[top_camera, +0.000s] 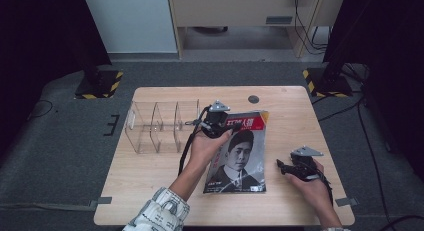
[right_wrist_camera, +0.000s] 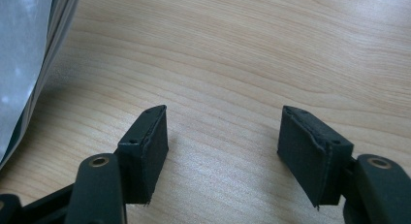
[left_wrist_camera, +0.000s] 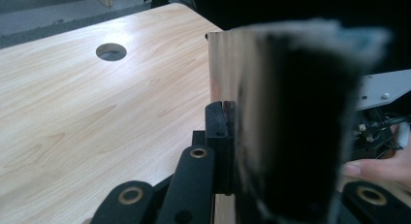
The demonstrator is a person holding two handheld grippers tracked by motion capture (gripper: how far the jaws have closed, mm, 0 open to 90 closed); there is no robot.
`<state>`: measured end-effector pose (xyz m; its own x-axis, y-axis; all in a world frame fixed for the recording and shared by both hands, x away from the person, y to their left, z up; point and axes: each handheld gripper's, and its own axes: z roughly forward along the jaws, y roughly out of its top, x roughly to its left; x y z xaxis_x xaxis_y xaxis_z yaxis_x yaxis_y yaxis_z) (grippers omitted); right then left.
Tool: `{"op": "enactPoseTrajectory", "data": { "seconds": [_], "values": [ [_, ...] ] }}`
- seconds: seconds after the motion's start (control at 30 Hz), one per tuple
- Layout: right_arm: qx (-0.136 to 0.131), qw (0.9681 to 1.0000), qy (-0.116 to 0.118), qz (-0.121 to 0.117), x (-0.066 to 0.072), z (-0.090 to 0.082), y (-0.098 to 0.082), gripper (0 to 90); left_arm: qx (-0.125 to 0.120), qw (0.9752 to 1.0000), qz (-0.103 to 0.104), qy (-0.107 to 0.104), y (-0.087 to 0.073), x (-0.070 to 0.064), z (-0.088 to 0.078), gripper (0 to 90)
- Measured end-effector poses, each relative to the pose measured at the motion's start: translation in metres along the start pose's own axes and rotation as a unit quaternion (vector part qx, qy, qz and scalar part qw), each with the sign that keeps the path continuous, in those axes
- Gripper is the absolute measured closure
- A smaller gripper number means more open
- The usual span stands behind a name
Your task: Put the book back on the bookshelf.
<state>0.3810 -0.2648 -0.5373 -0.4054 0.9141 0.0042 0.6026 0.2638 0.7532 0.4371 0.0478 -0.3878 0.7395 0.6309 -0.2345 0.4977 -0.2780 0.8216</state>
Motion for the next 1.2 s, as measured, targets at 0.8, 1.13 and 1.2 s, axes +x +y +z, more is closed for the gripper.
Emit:
{"op": "enactPoseTrajectory", "data": {
  "seconds": [0.8,1.13,1.2],
  "values": [
    [0.0,1.0,0.0,0.0,0.0,0.0,0.0,35.3,-0.03,0.9995,0.001,-0.01,0.015,-0.003,-0.022,86.3],
    [0.0,1.0,0.001,0.001,0.0,0.0,0.0,35.3,-0.043,0.999,0.001,-0.012,0.021,-0.005,-0.032,86.3],
    [0.0,1.0,0.001,0.001,0.0,0.0,0.0,35.3,-0.045,0.9989,0.0,-0.013,0.022,-0.005,-0.034,86.3]
  ]
}}
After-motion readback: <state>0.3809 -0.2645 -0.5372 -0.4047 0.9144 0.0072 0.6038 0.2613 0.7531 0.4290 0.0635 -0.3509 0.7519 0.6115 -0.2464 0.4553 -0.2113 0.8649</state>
